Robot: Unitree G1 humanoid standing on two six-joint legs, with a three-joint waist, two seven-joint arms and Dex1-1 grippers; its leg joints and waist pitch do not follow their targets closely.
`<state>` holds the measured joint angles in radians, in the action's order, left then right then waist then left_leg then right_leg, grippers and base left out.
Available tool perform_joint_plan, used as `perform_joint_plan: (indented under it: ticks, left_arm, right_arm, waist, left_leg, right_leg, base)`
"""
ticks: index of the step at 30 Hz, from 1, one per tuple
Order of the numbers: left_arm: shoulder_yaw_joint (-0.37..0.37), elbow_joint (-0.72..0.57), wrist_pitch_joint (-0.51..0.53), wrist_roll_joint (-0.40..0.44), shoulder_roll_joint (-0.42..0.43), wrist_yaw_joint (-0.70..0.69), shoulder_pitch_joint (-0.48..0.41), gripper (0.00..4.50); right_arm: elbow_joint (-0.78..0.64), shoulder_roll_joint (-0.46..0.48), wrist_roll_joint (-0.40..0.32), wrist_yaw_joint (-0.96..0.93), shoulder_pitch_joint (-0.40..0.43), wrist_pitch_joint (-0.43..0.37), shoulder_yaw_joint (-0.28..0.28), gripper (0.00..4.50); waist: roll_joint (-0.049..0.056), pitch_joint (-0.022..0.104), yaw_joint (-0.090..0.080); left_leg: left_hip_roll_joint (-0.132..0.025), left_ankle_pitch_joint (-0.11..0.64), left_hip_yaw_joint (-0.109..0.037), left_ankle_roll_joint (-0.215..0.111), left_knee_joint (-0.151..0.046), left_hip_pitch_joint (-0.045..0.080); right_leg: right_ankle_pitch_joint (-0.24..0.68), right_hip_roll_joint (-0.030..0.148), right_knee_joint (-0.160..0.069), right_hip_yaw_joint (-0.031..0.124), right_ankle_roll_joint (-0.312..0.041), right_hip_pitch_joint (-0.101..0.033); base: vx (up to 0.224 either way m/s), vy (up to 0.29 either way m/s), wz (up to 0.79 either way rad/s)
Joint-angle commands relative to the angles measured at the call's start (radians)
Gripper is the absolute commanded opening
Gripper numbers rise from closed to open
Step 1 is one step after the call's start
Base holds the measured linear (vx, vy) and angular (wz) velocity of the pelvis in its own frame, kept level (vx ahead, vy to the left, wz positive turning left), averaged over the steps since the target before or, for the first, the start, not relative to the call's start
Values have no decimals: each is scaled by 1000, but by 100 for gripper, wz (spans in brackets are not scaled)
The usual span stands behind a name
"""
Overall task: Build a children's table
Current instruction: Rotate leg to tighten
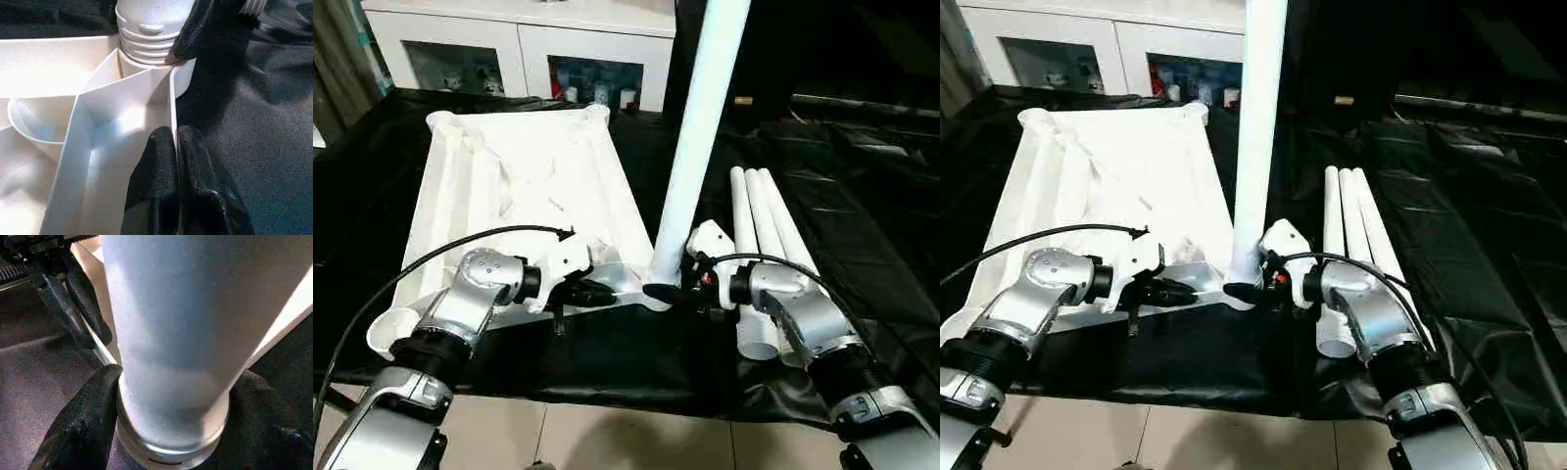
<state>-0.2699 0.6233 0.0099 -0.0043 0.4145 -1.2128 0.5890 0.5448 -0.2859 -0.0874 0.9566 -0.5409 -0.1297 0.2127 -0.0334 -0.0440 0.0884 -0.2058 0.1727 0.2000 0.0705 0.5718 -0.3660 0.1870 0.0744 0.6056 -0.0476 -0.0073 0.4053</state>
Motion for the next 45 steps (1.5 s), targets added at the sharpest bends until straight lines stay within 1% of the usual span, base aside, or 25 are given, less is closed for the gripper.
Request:
perform_joint_plan:
  ticks: [1, 3, 5, 6, 8, 12, 13, 15, 17, 19, 20, 22, 25, 26, 27, 28, 30, 32, 34, 36, 38, 40, 41, 42, 45]
  left_arm:
    - [-26, 5, 33, 12, -20, 6, -18, 0]
    - [-17, 30, 44, 21, -39, 57, -6, 0]
    - [5, 113, 82, 51, -101, 218, 43, 0]
    - [7, 136, 87, 62, -117, 261, 57, 0]
    - [17, 189, 115, 84, -174, 390, 95, 0]
    - [23, 227, 161, 97, -238, 499, 127, 0]
    - [17, 237, 167, 106, -259, 521, 134, 0]
    - [-13, 258, 162, 139, -295, 549, 148, 0]
    - [-18, 264, 156, 144, -296, 546, 151, 0]
    - [-26, 267, 129, 149, -286, 526, 151, 0]
    - [-29, 268, 114, 151, -279, 515, 151, 0]
    - [-30, 271, 81, 150, -257, 484, 149, 0]
    - [-26, 266, 56, 149, -229, 444, 140, 0]
    - [-25, 260, 48, 145, -210, 415, 133, 0]
    - [-25, 257, 45, 143, -203, 402, 129, 0]
    - [-27, 248, 8, 135, -183, 360, 118, 0]
    - [-24, 220, -26, 110, -137, 268, 93, 0]
    - [-18, 185, -74, 76, -112, 187, 70, 0]
    - [-19, 141, -39, 46, -80, 102, 47, 0]
    - [-25, 113, -48, 25, -51, 27, 28, 0]
    - [-20, 85, -39, -5, -26, -48, 12, 0]
    - [-18, 83, -34, -7, -22, -53, 11, 0]
    - [-20, 79, -35, -8, -17, -61, 10, 0]
    - [-20, 76, -39, -8, -8, -70, 8, 0]
    - [-18, 69, -40, -7, 4, -81, 5, 0]
  right_arm:
    - [21, 18, -3, -82, 6, -18, -39, 278]
    - [59, 45, -3, -147, 5, -22, -62, 277]
    - [149, 119, -8, -328, -1, -37, -115, 276]
    - [169, 140, -11, -379, -3, -44, -130, 275]
    - [239, 202, -18, -560, -23, -68, -180, 275]
    - [318, 257, -14, -747, -54, -77, -223, 275]
    - [336, 275, -12, -775, -64, -67, -231, 275]
    - [356, 309, 14, -793, -85, -29, -215, 275]
    - [354, 310, 30, -784, -89, -11, -202, 275]
    - [347, 311, 23, -739, -93, 21, -201, 275]
    - [344, 310, 13, -716, -95, 31, -205, 310]
    - [330, 296, 0, -670, -101, 51, -206, 347]
    - [315, 267, 7, -617, -106, 66, -191, 364]
    - [300, 245, 14, -573, -104, 68, -177, 379]
    - [293, 236, 17, -554, -103, 68, -171, 379]
    - [270, 211, 20, -504, -96, 64, -157, 379]
    - [204, 145, 24, -376, -73, 51, -120, 379]
    - [163, 106, 26, -300, -55, 54, -97, 379]
    - [119, 64, 36, -229, -34, 75, -71, 379]
    - [67, 32, 16, -138, -10, 70, -51, 379]
    - [9, -7, -1, -38, 16, 53, -19, 379]
    - [-1, -13, -1, -23, 20, 51, -13, 379]
    - [-8, -20, -2, -12, 23, 50, -8, 379]
    - [-21, -27, -6, 10, 29, 43, -3, 379]
    - [-28, -28, -10, 22, 32, 38, 0, 379]
  waist:
    - [-1, 61, -1]
    - [-2, 56, -6]
    - [-1, 47, -10]
    - [0, 45, -11]
    - [0, 45, -12]
    - [0, 44, -20]
    - [7, 44, -20]
    - [4, 45, -21]
    - [2, 46, -20]
    - [1, 48, -18]
    - [8, 49, -18]
    - [0, 51, -20]
    - [2, 51, -21]
    - [-1, 53, -23]
    - [0, 53, -24]
    - [-3, 54, -25]
    - [-2, 57, -23]
    - [-2, 58, -23]
    - [1, 61, -21]
    - [3, 62, -18]
    - [5, 64, -11]
    - [7, 65, -7]
    - [11, 64, -4]
    - [7, 62, -2]
    - [7, 59, 1]
  left_leg:
    - [-28, 163, -8, -30, -55, 15]
    - [-27, 193, -10, -16, -58, 13]
    - [-26, 277, -12, 14, -64, 24]
    - [-24, 314, -16, 28, -66, 28]
    - [-24, 342, -22, 44, -68, 32]
    - [-22, 387, -26, 52, -71, 35]
    - [-21, 400, -27, 52, -70, 38]
    - [-19, 424, -29, 46, -69, 40]
    - [-18, 420, -30, 36, -72, 35]
    - [-21, 412, -31, 31, -75, 31]
    - [-21, 410, -30, 30, -75, 31]
    - [-22, 391, -28, 26, -77, 25]
    - [-22, 368, -26, 15, -76, 21]
    - [-22, 363, -24, 11, -74, 21]
    - [-22, 348, -24, 6, -73, 18]
    - [-22, 337, -22, 2, -72, 16]
    - [-24, 285, -22, -13, -71, 10]
    - [-25, 262, -17, -25, -67, 13]
    - [-27, 219, -17, -28, -65, 10]
    - [-28, 179, -14, -45, -61, 10]
    - [-29, 158, -10, -59, -56, 13]
    - [-31, 133, -7, -72, -54, 13]
    - [-31, 136, -7, -70, -53, 14]
    - [-31, 158, -6, -63, -54, 16]
    - [-31, 195, -7, -41, -59, 16]
  right_leg:
    - [67, 59, -52, 39, -236, -49]
    - [135, 62, -59, 41, -224, -47]
    - [295, 63, -79, 43, -191, -34]
    - [382, 66, -86, 43, -168, -33]
    - [462, 69, -94, 41, -136, -30]
    - [511, 66, -104, 38, -105, -21]
    - [522, 66, -107, 38, -102, -19]
    - [543, 66, -115, 35, -88, -16]
    - [530, 65, -113, 35, -77, -20]
    - [501, 66, -111, 35, -82, -22]
    - [474, 65, -109, 36, -92, -23]
    - [425, 64, -104, 37, -107, -28]
    - [379, 64, -98, 38, -132, -32]
    - [383, 64, -98, 38, -135, -32]
    - [373, 66, -97, 38, -141, -34]
    - [360, 65, -96, 39, -143, -36]
    - [282, 63, -86, 39, -157, -43]
    - [229, 63, -81, 41, -178, -42]
    - [154, 63, -68, 40, -203, -47]
    - [51, 57, -56, 38, -237, -51]
    - [-6, 55, -49, 37, -254, -52]
    - [-48, 54, -44, 36, -269, -51]
    - [-41, 54, -44, 36, -271, -50]
    - [-11, 56, -48, 37, -269, -50]
    - [64, 59, -55, 38, -253, -49]
  base:
    - [0, 0, 0]
    - [0, 0, 0]
    - [0, 0, 0]
    - [0, 0, 0]
    - [0, 0, 0]
    - [0, 0, 0]
    - [0, 0, 0]
    - [0, 0, 0]
    - [0, 0, 0]
    - [0, 0, 0]
    - [0, 0, 0]
    - [0, 0, 0]
    - [0, 0, 0]
    - [0, 0, 0]
    - [0, 0, 0]
    - [0, 0, 0]
    - [0, 0, 0]
    - [0, 0, 0]
    - [50, -3, 0]
    - [25, 1, -1]
    - [0, 0, 0]
    - [0, 0, 0]
    - [0, 0, 0]
    - [0, 0, 0]
    - [0, 0, 0]
